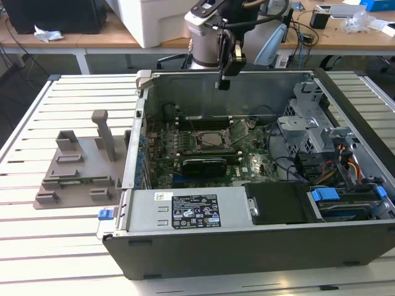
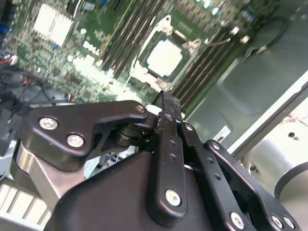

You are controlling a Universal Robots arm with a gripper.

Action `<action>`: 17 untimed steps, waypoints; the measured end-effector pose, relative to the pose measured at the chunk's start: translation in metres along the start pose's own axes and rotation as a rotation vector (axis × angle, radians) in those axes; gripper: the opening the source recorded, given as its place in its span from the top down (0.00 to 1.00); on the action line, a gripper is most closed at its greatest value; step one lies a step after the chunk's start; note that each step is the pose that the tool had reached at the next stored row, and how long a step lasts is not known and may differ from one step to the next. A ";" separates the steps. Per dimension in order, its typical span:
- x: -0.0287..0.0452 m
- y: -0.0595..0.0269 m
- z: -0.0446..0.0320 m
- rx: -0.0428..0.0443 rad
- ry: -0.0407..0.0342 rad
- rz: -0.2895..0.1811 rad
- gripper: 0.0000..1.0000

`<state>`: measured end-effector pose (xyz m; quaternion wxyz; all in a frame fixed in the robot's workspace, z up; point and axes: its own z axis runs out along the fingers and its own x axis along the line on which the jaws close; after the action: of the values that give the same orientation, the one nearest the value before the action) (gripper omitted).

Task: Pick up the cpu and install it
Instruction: 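Place the cpu into insertion slot, then close the cpu cover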

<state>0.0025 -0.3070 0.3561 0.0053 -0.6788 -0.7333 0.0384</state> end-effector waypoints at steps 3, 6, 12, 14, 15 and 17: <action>0.0000 0.0000 0.0000 0.0001 -0.0001 0.000 0.89; 0.0000 0.0000 0.0000 0.0001 -0.0002 0.000 0.89; 0.0000 0.0000 0.0001 0.0001 -0.0002 0.000 0.89; 0.0000 0.0000 0.0001 0.0001 -0.0002 0.000 0.89; 0.0000 0.0000 0.0001 0.0001 -0.0002 0.000 0.89; 0.0001 0.0001 0.0007 -0.0001 0.0001 0.000 0.89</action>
<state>0.0025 -0.3069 0.3554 0.0053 -0.6788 -0.7333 0.0384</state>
